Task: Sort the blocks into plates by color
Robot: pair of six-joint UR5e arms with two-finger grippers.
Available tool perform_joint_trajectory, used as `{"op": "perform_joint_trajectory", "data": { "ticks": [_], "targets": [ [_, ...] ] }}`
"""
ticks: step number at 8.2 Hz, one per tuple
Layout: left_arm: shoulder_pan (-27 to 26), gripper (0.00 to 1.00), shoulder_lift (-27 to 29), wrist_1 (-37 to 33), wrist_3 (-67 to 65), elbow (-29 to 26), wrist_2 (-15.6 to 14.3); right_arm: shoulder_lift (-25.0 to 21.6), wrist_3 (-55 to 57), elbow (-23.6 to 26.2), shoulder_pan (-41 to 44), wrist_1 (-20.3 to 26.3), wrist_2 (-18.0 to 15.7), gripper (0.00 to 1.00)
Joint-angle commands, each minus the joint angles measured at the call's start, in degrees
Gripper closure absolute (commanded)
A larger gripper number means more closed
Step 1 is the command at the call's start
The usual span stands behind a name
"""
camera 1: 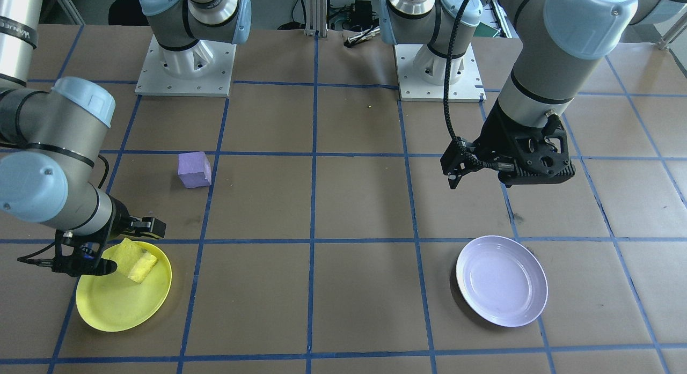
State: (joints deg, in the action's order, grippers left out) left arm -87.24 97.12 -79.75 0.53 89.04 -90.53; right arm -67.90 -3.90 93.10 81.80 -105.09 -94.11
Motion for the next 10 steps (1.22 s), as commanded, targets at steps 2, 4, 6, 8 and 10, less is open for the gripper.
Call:
{"op": "perform_joint_trajectory", "data": {
  "ticks": [2,4,6,8,10],
  "targets": [
    [0.05,0.00,-0.01,0.04,0.00,0.00,0.00,-6.71,-0.50,6.82,2.66,0.67,0.59,0.00],
    [0.05,0.00,0.00,0.04,0.00,0.00,0.00,-9.77,-5.39,14.88,2.67,-0.11,0.59,0.00],
    [0.05,0.00,0.00,0.12,0.00,-0.09,0.09,-15.30,-7.88,21.57,2.75,-1.25,0.68,0.00],
    [0.05,0.00,-0.09,0.04,0.00,-0.09,0.00,-15.42,-8.06,24.23,2.75,-2.57,0.95,0.00],
    [0.05,0.00,0.08,0.04,0.00,0.00,0.00,-14.63,-7.97,24.59,2.75,-3.19,3.05,0.00]
  ]
}}
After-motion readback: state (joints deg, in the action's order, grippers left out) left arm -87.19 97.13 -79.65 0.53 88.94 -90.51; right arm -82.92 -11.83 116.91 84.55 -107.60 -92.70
